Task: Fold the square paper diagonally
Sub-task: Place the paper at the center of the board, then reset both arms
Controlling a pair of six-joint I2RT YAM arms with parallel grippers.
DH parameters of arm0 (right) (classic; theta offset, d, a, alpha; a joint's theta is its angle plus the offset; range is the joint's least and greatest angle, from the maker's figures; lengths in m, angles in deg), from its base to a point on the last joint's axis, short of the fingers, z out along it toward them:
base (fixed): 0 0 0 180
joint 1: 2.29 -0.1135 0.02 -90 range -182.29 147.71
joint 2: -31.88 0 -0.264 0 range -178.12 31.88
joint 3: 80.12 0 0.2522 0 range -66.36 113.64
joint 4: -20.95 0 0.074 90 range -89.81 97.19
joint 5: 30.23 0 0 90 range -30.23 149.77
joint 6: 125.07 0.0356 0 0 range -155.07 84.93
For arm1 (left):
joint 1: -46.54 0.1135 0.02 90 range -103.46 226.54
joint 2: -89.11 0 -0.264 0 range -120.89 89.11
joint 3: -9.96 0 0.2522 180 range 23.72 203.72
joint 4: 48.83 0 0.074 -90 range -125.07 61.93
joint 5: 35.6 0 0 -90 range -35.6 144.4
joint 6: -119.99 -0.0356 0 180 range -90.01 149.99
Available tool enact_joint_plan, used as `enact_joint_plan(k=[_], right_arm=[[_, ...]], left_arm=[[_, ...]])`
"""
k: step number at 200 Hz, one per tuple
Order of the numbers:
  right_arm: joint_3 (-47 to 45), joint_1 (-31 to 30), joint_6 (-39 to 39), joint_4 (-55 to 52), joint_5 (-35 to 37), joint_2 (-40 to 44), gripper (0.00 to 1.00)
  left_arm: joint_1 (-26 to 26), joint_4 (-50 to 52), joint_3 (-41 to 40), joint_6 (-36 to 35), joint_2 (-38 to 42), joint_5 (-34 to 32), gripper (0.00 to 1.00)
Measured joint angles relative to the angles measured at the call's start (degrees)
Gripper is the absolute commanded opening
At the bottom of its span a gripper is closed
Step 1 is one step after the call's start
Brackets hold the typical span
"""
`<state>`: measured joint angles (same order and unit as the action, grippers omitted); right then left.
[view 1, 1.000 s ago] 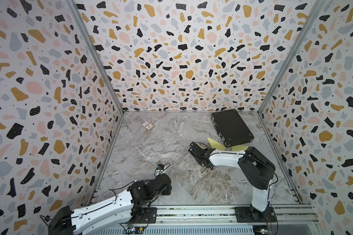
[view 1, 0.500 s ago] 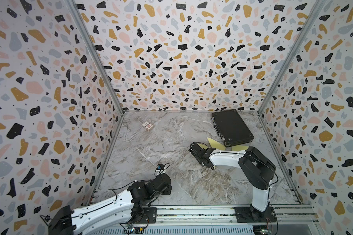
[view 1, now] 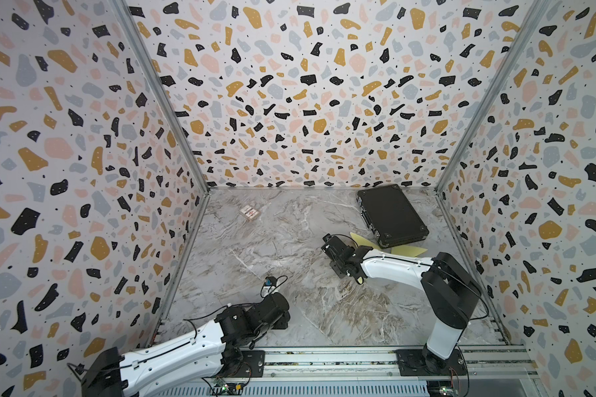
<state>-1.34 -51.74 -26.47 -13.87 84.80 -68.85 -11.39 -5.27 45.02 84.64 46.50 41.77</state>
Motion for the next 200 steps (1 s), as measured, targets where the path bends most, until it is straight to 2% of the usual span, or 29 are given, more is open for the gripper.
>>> enact_joint_plan(k=[20, 53, 65, 93, 103, 134, 141, 147, 149, 177, 200], right_arm=[[-0.04, 0.00, 0.66, 0.02, -3.04, 3.96, 0.49], [-2.25, 0.00, 2.12, 0.94, -7.39, 13.07, 0.50], [-3.78, 0.00, 2.69, 1.22, -8.37, 17.31, 0.50], [-7.98, 0.00, 4.07, 1.42, -8.94, 29.33, 0.50], [-9.75, 0.00, 4.66, 1.70, -8.55, 34.16, 0.51], [-14.49, 0.00, 6.43, 2.40, -3.96, 48.74, 0.68], [-15.26, 0.00, 6.84, 2.51, -2.60, 51.01, 0.78], [-16.11, 0.00, 7.56, 3.06, -0.72, 53.00, 0.96], [-16.44, 0.00, 7.48, 3.21, -0.07, 53.59, 0.99], [-23.80, 0.00, 7.06, 9.22, 7.50, 60.70, 0.99], [-30.53, 0.02, 1.18, 15.76, 11.52, 64.54, 1.00]], left_arm=[[0.00, 0.57, 1.66, -0.81, -0.11, -0.35, 0.39], [0.00, 1.88, 5.49, -3.80, -0.13, -1.31, 0.67], [0.00, 2.49, 7.26, -4.83, 0.04, -1.88, 0.82], [0.00, 3.91, 12.11, -8.63, 1.70, -4.20, 1.00], [0.00, 4.31, 13.97, -9.75, 2.36, -5.27, 0.99], [0.00, 4.68, 19.10, -14.08, 2.89, -8.98, 0.99], [0.00, 4.61, 20.11, -15.02, 2.56, -9.84, 0.99], [0.00, 4.66, 20.87, -15.58, 2.16, -10.78, 0.99], [0.00, 4.66, 21.18, -15.87, 2.05, -11.06, 0.99], [0.02, 4.22, 24.55, -18.88, -0.02, -16.06, 0.99], [0.02, 1.86, 24.76, -22.95, -0.31, -20.39, 0.99]])
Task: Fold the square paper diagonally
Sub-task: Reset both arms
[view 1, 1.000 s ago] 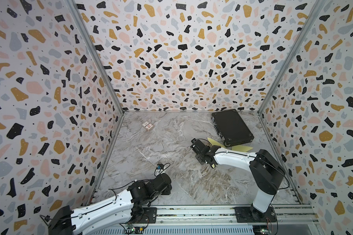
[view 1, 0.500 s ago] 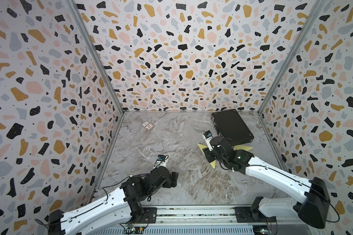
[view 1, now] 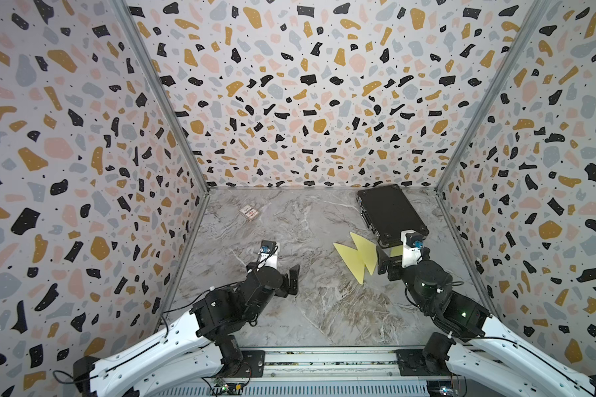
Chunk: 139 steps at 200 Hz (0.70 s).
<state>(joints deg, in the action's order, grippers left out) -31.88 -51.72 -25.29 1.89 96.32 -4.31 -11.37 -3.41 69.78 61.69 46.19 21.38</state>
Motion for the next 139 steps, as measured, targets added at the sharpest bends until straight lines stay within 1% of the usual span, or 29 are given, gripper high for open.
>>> enact_joint_plan(k=[20, 39, 57, 73, 88, 106, 118, 139], right_arm=[[-2.34, -0.02, -6.29, 6.05, 3.96, -0.15, 1.00], [-5.22, 0.15, -14.43, 17.49, 8.85, -2.38, 0.99], [-8.48, 1.62, -21.22, 28.44, 10.97, -5.31, 0.99], [-9.20, 4.79, -24.24, 31.89, 11.06, -8.68, 0.99], [-9.07, 9.27, -24.61, 33.07, 9.94, -11.10, 0.99], [-8.92, 16.52, -24.04, 33.64, 7.19, -13.79, 0.99], [-8.59, 22.25, -22.58, 32.96, 4.33, -15.91, 0.99], [-6.75, 33.53, -17.51, 30.16, -1.95, -20.72, 0.99]], left_arm=[[0.15, -2.38, 0.00, -3.06, 0.42, -4.94, 0.99], [1.38, -4.79, 0.00, -5.77, 0.44, -8.35, 0.99], [4.50, -6.14, 0.20, -8.00, 0.02, -9.20, 0.99], [8.28, -6.43, 1.18, -9.11, -1.25, -9.53, 0.99], [12.33, -6.64, 2.12, -10.10, -2.51, -9.49, 0.99], [17.57, -7.30, 2.40, -10.62, -3.63, -9.51, 0.99], [20.83, -8.48, 2.03, -11.47, -3.93, -9.29, 0.99], [27.19, -14.86, -1.33, -13.79, -4.09, -7.50, 0.99]])
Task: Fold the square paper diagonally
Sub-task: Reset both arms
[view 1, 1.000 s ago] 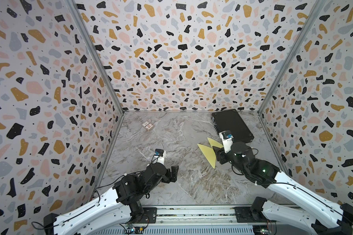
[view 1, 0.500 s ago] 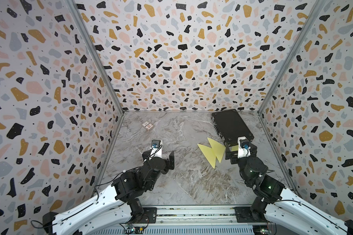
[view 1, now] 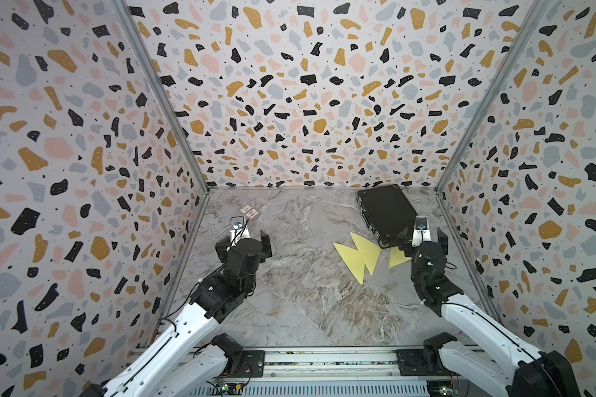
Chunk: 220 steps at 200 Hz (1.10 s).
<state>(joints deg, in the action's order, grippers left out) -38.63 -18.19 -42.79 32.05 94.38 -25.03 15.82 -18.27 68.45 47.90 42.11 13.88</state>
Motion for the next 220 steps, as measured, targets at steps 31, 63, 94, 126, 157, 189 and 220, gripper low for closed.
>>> enact_joint_plan(k=[31, 63, 94, 126, 157, 189, 220], right_arm=[[0.72, 9.68, 3.54, -1.51, -5.73, -6.43, 0.99], [-0.22, 10.78, 5.92, -2.64, -11.15, -8.52, 0.99], [-0.90, 10.82, 7.52, -1.14, -13.79, -11.76, 0.99], [-3.48, 10.93, 7.67, 3.43, -15.54, -16.76, 0.99], [-4.94, 10.95, 7.65, 7.08, -15.80, -19.47, 0.99], [-6.36, 10.99, 7.45, 13.92, -17.14, -22.88, 0.99], [-6.71, 11.04, 6.75, 18.32, -19.45, -26.62, 0.99]], left_arm=[[10.38, -8.35, -5.40, -2.34, -5.40, 5.09, 0.99], [20.59, -13.07, -7.26, -3.74, -14.99, 11.67, 0.99], [23.32, -20.87, -8.81, -9.31, -19.71, 15.28, 0.99], [23.34, -29.11, -11.37, -14.27, -24.87, 18.95, 0.99], [23.43, -33.88, -11.63, -16.74, -31.69, 22.03, 0.99], [23.63, -39.76, -13.68, -16.85, -35.54, 21.09, 0.99], [23.91, -47.15, -20.22, -16.85, -34.29, 20.76, 0.99]])
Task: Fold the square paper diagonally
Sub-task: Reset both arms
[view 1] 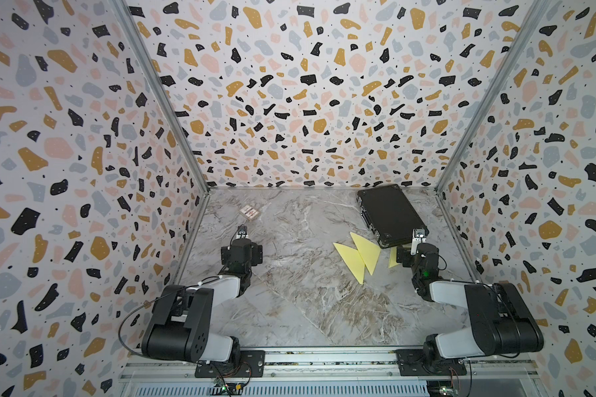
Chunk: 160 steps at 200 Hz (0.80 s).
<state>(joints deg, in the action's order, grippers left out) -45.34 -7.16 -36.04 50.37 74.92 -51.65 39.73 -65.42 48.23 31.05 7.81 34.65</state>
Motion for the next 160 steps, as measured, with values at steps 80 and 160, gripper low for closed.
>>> enact_joint_plan(k=[80, 160], right_arm=[[-1.81, 0.33, -0.94, 6.73, -3.61, -3.48, 0.99], [-1.81, 0.42, -0.98, 6.99, -4.02, -3.54, 0.99]], left_arm=[[1.53, -16.04, -7.76, -0.24, -1.01, 3.93, 0.99], [1.84, -16.44, -7.65, -0.20, -0.98, 4.33, 0.99]])
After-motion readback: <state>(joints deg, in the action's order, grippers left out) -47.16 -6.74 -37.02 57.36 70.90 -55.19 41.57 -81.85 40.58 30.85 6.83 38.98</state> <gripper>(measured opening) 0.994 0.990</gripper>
